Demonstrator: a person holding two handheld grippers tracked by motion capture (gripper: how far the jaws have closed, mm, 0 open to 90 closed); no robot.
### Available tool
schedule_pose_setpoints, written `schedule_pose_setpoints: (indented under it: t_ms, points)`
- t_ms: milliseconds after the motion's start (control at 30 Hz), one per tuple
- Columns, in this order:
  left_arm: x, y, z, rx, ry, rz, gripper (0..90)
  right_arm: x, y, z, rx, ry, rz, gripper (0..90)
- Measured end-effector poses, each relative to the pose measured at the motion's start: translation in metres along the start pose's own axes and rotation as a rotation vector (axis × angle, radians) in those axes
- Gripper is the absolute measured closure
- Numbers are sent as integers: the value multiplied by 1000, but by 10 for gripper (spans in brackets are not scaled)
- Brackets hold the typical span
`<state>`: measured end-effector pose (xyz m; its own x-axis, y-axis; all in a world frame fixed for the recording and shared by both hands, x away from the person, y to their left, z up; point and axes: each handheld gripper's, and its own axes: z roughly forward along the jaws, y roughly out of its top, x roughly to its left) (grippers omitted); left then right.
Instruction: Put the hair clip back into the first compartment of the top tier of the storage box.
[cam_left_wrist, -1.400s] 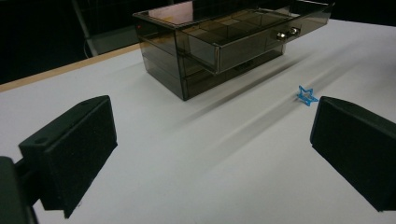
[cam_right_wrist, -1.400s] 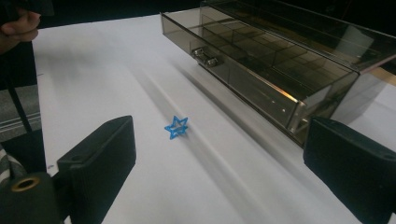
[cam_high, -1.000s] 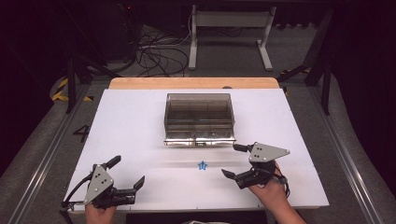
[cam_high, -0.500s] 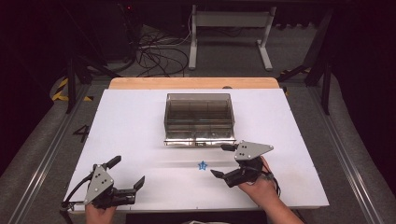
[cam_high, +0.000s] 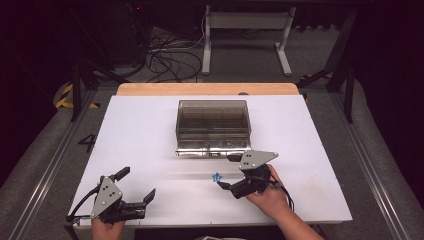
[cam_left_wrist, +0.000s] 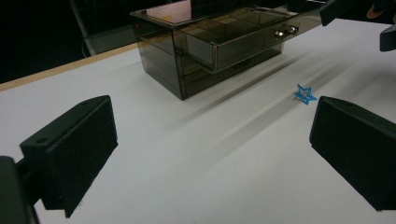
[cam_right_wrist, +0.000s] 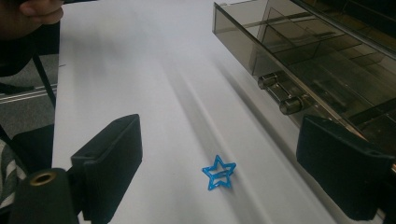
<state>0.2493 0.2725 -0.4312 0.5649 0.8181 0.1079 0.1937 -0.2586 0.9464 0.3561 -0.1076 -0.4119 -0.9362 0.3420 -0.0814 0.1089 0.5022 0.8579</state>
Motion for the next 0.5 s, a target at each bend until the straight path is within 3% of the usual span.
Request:
schedule_pose_setpoints:
  t_ms: [367, 500]
  points:
    - [0, 0, 1, 12, 2, 5, 18, -1, 0, 12, 10, 3, 4, 165]
    - [-1, 0, 2, 13, 0, 1, 19, -1, -3, 17, 43, 17, 11, 205]
